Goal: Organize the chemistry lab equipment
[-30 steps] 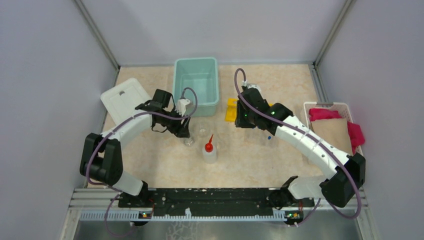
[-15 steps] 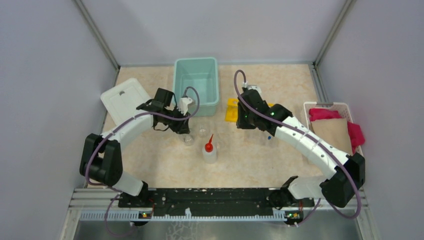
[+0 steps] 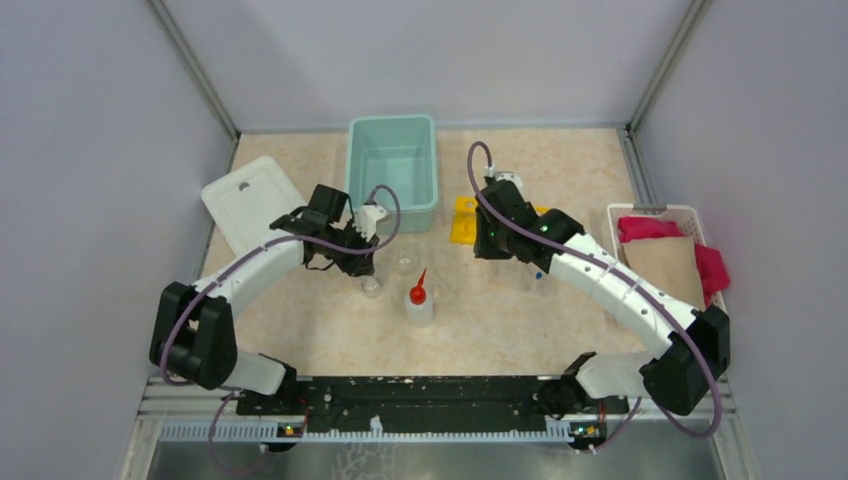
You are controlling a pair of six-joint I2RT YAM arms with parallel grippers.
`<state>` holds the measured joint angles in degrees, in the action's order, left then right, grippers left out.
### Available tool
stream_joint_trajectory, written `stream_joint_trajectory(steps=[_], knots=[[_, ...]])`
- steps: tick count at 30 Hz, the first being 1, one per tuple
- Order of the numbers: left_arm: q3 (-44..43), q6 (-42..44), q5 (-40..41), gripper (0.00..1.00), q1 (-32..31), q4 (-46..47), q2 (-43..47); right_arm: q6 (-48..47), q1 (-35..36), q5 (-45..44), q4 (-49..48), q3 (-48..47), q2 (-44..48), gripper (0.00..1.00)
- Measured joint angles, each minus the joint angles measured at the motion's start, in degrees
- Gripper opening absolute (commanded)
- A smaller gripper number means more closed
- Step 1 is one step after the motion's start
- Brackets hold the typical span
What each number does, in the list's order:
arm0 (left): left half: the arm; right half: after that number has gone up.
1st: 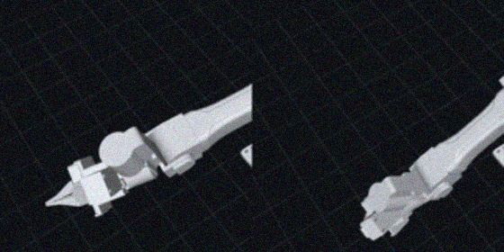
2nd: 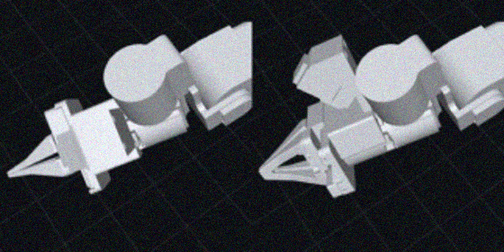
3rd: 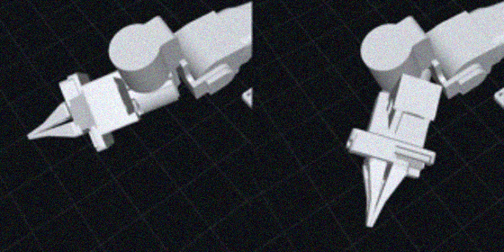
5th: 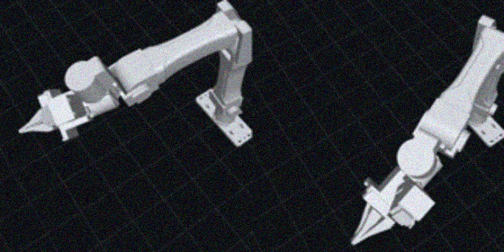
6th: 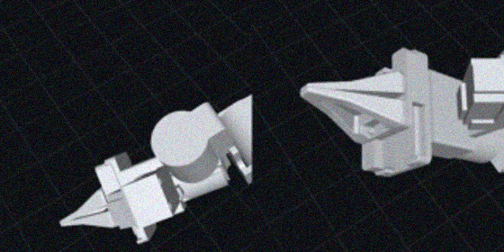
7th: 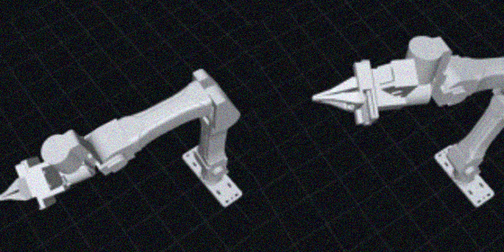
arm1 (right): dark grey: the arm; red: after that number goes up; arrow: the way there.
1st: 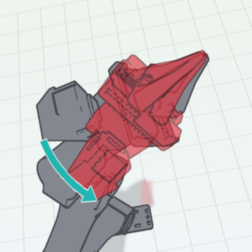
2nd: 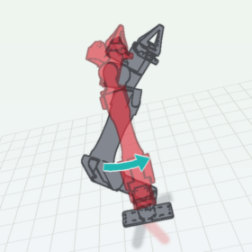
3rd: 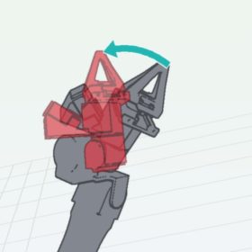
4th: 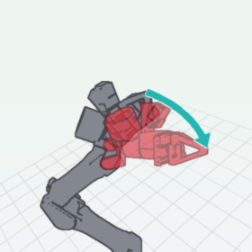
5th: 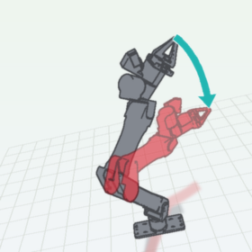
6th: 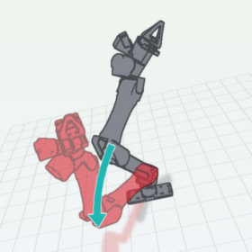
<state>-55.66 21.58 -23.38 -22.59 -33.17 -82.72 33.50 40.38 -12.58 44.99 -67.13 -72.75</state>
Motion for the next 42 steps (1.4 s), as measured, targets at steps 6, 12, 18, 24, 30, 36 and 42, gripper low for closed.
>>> stream_joint_trajectory(steps=[6,12,18,24,30,36,42], knots=[[3.0,1.4,5.4,0.00,-3.8,1.9,3.1,-0.1,0.0,-0.2,0.0,0.0,0.4,0.24],[-0.8,3.5,7.9,0.00,-4.3,-4.7,3.3,-0.3,0.0,-0.5,0.0,0.0,1.7,0.22],[-16.1,6.7,9.9,0.00,-4.3,-16.6,3.3,-0.5,0.0,-1.0,0.0,0.0,2.5,0.21],[-32.5,8.4,11.0,0.00,-4.3,-23.7,2.3,-0.5,0.0,-1.4,0.0,0.0,2.6,0.21],[-48.1,8.5,13.0,0.00,-4.3,-23.5,-6.2,-0.5,0.0,-1.9,0.5,-0.3,2.6,0.21],[-59.2,9.3,14.9,0.00,-3.7,-19.9,-20.0,-0.5,0.0,-2.9,1.2,-1.5,2.6,0.21],[-63.6,10.8,15.9,0.00,-1.2,-14.2,-32.9,0.1,0.0,-3.7,1.6,-1.6,3.1,0.21]])
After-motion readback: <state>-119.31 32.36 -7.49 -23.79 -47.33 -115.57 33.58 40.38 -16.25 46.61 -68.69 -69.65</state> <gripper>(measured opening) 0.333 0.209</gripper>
